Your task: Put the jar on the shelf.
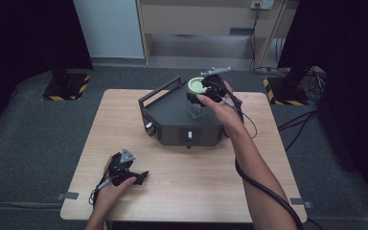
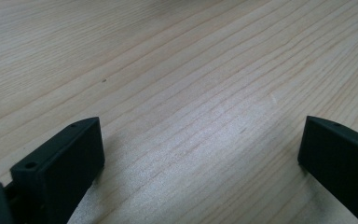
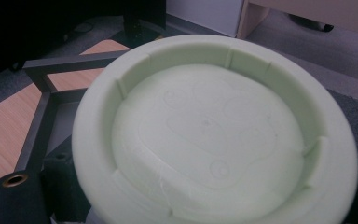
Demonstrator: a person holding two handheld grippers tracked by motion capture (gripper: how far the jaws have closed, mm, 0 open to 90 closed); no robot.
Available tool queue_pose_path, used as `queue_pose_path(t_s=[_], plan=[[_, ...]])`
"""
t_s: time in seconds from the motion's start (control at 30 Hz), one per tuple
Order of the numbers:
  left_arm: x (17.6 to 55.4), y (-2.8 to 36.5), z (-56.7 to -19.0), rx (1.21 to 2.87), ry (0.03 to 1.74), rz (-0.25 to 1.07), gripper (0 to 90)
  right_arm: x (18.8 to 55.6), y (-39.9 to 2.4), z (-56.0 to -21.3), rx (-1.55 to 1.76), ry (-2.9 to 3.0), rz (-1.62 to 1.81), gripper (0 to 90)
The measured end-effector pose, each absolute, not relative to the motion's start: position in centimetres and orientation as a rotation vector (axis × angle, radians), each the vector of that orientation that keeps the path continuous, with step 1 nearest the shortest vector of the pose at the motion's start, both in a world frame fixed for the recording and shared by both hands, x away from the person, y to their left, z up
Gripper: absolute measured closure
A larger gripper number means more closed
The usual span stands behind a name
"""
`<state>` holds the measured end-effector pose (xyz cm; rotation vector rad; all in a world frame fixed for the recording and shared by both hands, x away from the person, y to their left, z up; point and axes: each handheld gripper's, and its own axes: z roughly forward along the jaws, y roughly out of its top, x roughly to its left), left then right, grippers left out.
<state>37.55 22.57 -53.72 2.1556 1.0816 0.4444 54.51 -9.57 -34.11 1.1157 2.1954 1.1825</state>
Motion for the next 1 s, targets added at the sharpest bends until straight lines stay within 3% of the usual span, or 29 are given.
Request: queue_pose_path(t_s=[0.5,0.67,1.0], plan=[[37.5,22.6,-53.7,2.155,1.082,0.444,0.0,54.7,-9.4,-34.5,1.100,2.197,1.209,10.9],[37.5,22.6,-53.7,2.155,1.082,0.444,0.0,54.4,-9.4,-34.9,1.082,2.215,1.198,5.5],[37.5,22.6,-53.7,2.153,1.084,0.442,0.0,53.1,-10.6,-35.5,1.085,2.205,1.193,3.6]])
